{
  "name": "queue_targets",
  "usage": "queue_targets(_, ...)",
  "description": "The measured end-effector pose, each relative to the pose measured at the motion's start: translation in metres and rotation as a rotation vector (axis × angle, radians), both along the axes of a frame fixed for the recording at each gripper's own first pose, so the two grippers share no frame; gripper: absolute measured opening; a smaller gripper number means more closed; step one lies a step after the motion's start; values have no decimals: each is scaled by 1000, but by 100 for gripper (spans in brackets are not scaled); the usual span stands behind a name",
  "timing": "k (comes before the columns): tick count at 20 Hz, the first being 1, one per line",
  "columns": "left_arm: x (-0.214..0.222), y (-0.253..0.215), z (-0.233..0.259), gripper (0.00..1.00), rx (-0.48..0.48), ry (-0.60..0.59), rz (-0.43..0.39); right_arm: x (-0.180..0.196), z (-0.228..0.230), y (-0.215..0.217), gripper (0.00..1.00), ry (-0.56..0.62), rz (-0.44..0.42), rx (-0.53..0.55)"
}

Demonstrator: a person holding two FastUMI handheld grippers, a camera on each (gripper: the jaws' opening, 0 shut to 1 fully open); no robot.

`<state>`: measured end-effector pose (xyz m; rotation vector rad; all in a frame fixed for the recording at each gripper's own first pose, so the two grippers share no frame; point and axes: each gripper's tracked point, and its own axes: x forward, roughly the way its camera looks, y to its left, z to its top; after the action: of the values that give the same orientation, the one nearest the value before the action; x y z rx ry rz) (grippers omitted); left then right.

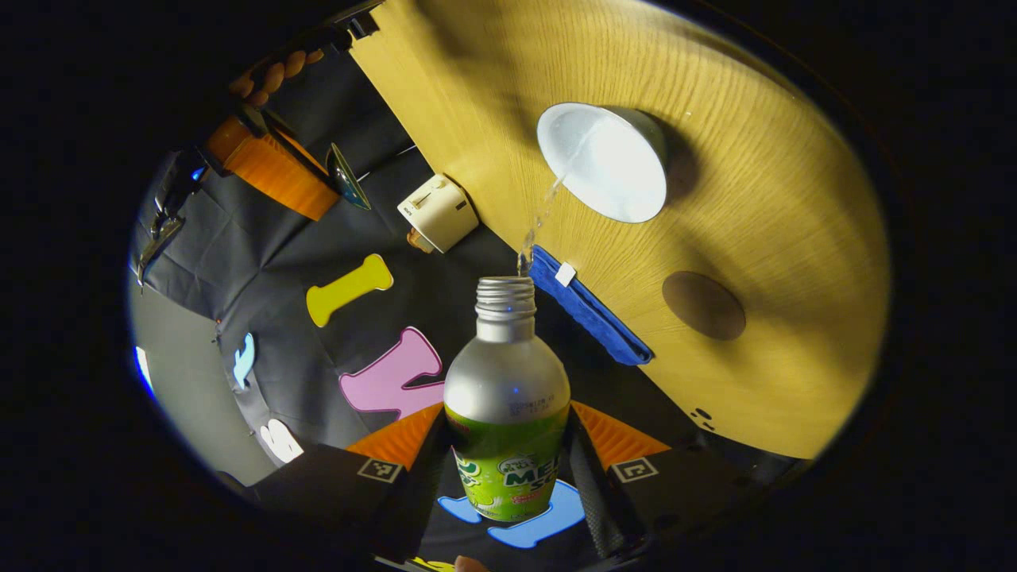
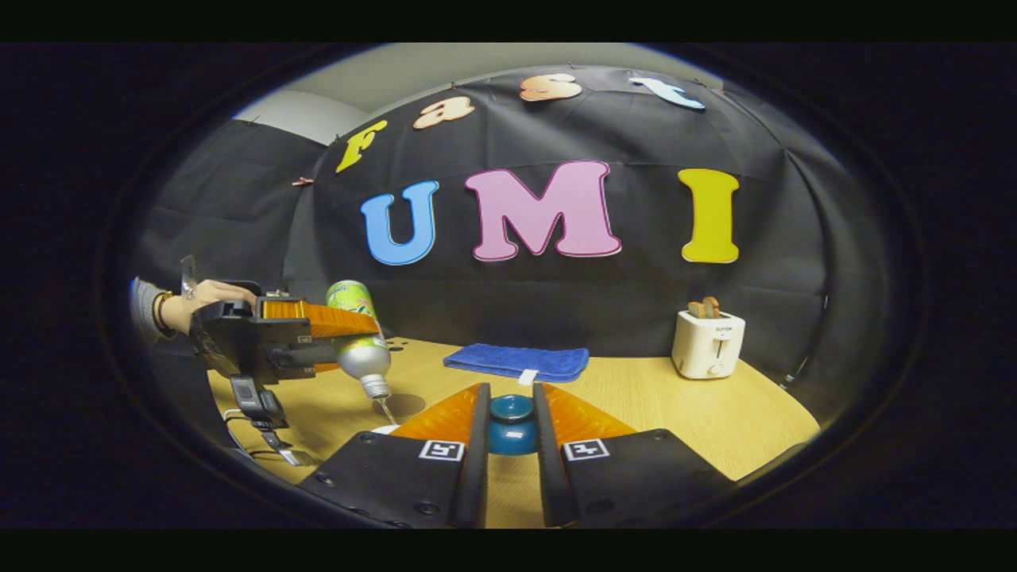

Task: Open the teacup lid with one hand, grasp the water bottle and pour water into the teacup with the other hand; after pouring, place the water bottle on the coaster and then close the teacup lid.

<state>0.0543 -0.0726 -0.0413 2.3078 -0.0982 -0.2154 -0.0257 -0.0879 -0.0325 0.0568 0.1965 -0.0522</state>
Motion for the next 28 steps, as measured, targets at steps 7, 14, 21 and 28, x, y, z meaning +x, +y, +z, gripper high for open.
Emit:
queue_targets(7,5,0,6,80,53,-28,-28,0,1,1,30,-2,0,0)
queue_targets(14,1,-1,-1,80,9,-13,-35,0,0,-1,26,-1,0,0)
queue_targets(21,-5,11,-54,80,-370,120,35,0,0,-2,30,-3,-4,4)
queue_targets(28,-28,-1,-92,80,-1151,345,193,-1,-1,-4,30,-2,-11,10)
